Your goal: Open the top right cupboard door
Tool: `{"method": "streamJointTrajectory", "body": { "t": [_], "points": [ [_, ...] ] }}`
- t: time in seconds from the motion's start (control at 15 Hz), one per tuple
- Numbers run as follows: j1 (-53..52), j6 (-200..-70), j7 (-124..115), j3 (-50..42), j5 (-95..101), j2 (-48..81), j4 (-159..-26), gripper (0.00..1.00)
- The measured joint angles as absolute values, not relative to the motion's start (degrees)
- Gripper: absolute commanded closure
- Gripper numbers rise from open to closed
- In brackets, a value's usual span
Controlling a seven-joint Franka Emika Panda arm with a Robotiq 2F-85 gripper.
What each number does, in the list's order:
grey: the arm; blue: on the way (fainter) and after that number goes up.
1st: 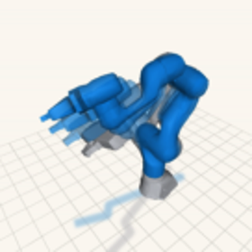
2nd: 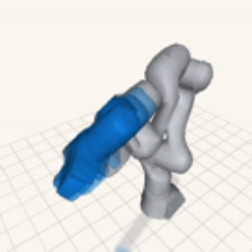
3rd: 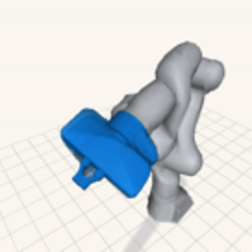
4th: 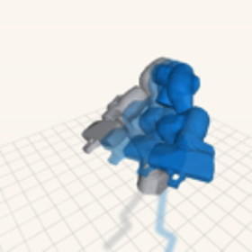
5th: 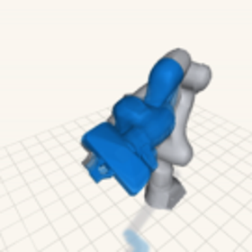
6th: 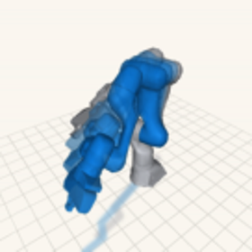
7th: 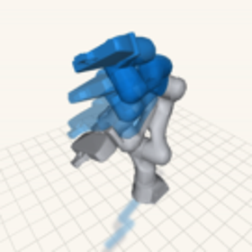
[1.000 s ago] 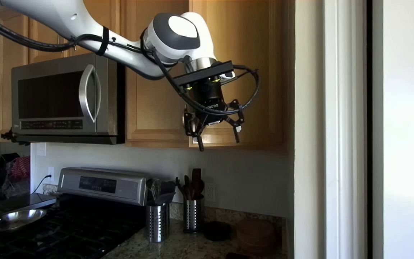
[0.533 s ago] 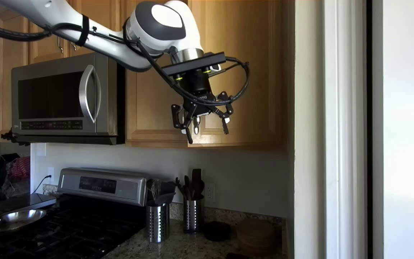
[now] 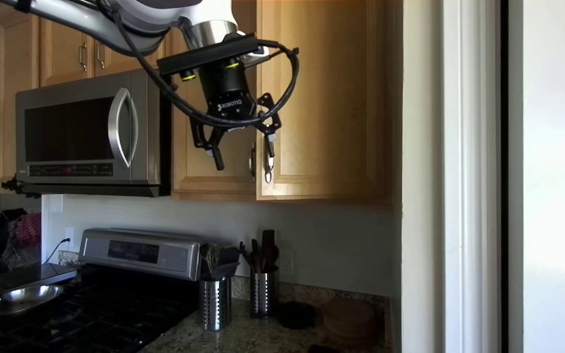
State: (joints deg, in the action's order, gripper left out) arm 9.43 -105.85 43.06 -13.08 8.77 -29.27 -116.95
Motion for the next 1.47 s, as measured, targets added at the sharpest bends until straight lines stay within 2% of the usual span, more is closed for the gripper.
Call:
{"method": "streamJointTrajectory", "body": {
  "t": [0.4,0.53,1.07,1.2,1.47],
  "points": [
    [2.60,-112.04,41.79,-11.52,0.09,-34.72,-122.28,0.00],
    [0.57,-114.73,41.77,-11.06,-1.21,-34.30,-122.84,0.26],
    [-0.43,-134.34,33.07,-7.14,1.93,-28.12,-123.14,0.80],
    [0.31,-138.70,28.58,-6.03,6.09,-26.15,-123.14,0.91],
    [4.80,-141.29,18.11,-3.00,17.51,-23.52,-122.94,0.99]
  ]
}}
